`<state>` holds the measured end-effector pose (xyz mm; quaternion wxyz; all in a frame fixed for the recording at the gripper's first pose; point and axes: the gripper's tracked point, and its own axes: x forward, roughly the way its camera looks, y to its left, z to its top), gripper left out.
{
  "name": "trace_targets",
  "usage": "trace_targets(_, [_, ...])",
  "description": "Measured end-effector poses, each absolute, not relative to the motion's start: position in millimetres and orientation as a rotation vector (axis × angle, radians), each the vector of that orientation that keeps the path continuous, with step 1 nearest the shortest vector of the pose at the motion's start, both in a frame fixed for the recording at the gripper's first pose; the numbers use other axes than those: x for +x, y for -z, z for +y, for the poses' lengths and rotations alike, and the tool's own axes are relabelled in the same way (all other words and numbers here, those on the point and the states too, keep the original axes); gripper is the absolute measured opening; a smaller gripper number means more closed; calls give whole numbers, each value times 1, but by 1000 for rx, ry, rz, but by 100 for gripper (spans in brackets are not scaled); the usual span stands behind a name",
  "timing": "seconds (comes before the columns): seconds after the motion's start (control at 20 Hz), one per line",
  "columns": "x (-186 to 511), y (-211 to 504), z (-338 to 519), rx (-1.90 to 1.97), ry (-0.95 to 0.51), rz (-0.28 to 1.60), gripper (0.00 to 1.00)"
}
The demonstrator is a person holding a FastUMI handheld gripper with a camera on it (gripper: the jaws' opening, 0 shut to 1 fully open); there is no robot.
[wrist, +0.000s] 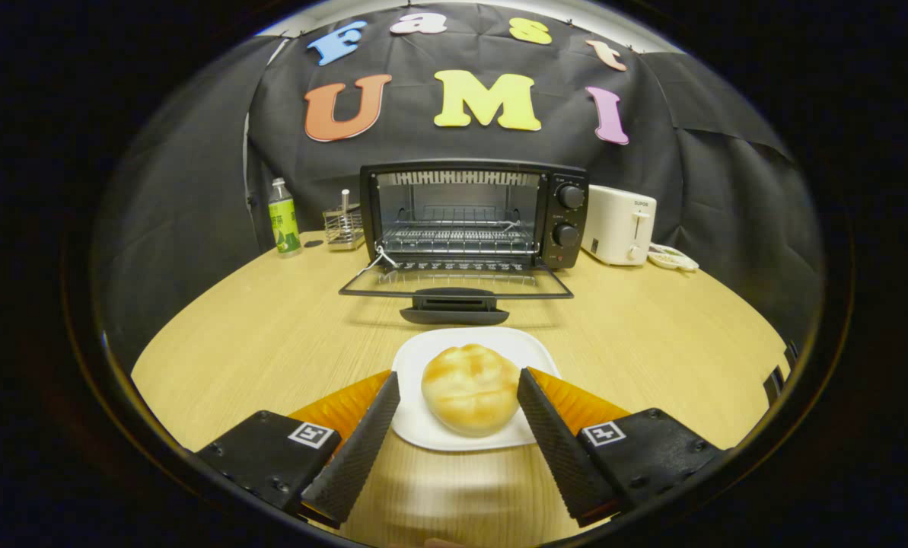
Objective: Open the toaster oven, put the food inside, and close the toaster oven door.
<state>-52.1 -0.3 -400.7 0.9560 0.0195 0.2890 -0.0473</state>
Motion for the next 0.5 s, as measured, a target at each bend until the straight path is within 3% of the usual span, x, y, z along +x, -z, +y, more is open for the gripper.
trace_targets(0.5, [-58,431,-8,50,139,760,97])
